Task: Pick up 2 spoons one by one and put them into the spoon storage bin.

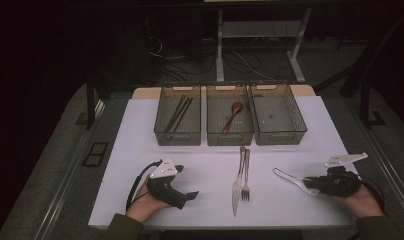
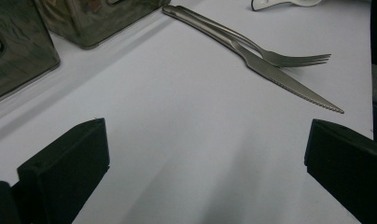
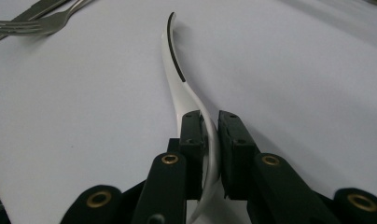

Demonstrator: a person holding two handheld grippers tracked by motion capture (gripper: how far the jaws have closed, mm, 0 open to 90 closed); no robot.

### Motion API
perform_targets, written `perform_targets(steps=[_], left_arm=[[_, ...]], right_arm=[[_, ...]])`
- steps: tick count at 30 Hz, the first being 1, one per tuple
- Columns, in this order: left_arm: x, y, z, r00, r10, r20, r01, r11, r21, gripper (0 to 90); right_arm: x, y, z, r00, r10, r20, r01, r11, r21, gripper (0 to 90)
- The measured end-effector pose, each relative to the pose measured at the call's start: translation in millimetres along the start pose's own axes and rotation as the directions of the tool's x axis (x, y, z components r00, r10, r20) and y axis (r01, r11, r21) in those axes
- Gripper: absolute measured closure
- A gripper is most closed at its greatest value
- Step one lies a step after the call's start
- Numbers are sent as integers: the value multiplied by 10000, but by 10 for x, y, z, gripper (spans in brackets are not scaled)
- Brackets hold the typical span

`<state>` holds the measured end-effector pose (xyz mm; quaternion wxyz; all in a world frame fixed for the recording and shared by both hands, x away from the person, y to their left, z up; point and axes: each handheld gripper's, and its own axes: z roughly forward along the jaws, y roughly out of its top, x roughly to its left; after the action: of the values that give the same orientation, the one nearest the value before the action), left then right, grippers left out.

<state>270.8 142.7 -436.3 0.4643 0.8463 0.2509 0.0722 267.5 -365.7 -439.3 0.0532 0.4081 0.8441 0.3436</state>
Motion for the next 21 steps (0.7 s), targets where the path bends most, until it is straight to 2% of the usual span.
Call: perform_targets(steps=[9, 21], left_arm=[[-3, 0, 8, 10000, -5, 25, 5, 10000, -14, 0], [10, 0, 10, 10000, 86, -41, -85, 10000, 12, 0]], right_arm=[[38, 62, -10, 9998, -94, 155, 102, 9988, -481, 801], [73, 241, 31, 9995, -293, -84, 283, 9940, -1057, 800]])
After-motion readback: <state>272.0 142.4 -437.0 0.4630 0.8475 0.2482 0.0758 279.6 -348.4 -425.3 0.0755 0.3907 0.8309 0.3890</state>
